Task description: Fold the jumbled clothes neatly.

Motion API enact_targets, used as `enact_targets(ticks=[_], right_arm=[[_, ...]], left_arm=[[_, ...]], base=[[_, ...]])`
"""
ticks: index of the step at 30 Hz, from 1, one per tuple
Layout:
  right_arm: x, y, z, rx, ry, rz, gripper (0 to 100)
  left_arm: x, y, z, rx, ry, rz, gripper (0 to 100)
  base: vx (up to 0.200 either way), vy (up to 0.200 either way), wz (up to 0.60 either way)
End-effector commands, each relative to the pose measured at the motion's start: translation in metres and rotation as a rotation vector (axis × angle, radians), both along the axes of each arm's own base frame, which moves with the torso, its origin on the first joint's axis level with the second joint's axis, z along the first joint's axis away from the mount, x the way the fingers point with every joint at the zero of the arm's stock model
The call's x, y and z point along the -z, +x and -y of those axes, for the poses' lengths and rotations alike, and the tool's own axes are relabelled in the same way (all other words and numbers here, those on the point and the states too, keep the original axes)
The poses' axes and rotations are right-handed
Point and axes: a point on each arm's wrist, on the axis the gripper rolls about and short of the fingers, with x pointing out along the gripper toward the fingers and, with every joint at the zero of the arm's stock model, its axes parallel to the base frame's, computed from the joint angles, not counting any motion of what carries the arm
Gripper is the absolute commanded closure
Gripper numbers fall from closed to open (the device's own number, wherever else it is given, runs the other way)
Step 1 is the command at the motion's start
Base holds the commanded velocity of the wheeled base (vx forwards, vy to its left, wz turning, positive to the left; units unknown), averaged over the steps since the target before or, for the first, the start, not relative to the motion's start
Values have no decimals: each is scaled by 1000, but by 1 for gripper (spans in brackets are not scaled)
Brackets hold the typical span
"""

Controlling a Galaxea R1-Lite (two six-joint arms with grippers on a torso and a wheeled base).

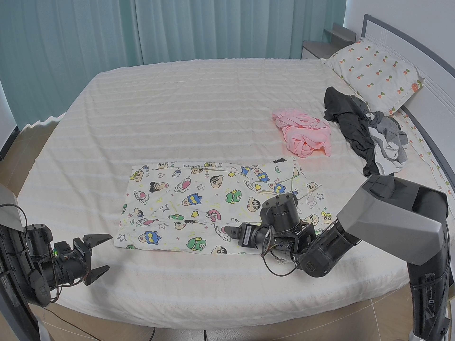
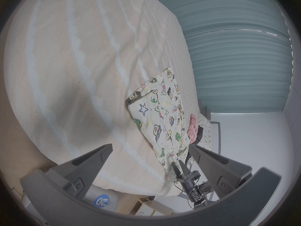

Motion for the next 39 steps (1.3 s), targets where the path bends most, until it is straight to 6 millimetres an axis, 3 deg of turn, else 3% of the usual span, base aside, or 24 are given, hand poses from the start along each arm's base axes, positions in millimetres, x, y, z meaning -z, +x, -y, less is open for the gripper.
enact_targets(ticks=[1,13,22,26,33,36,39], right_arm=[[10,9,1,39,-4,49,0],[15,24,0,85,-2,228,0],[1,5,7,-12,90,142,0],[-18,-5,15,-38,149,120,0],[-49,-23,47,-73,208,91,0],[-58,-16,69,-73,234,85,0],[-53,-10,85,-53,233,64,0]], left_arm=[[0,0,0,-1,0,-1,0],[1,0,1,-1,2,-5,0],[1,0,1,-1,2,-5,0],[1,0,1,-1,2,-5,0],[1,0,1,-1,2,-5,0],[1,0,1,-1,2,-5,0],[1,0,1,1,3,-4,0]], base=[[0,0,0],[0,0,0],[0,0,0],[0,0,0],[0,0,0],[0,0,0],[0,0,0]])
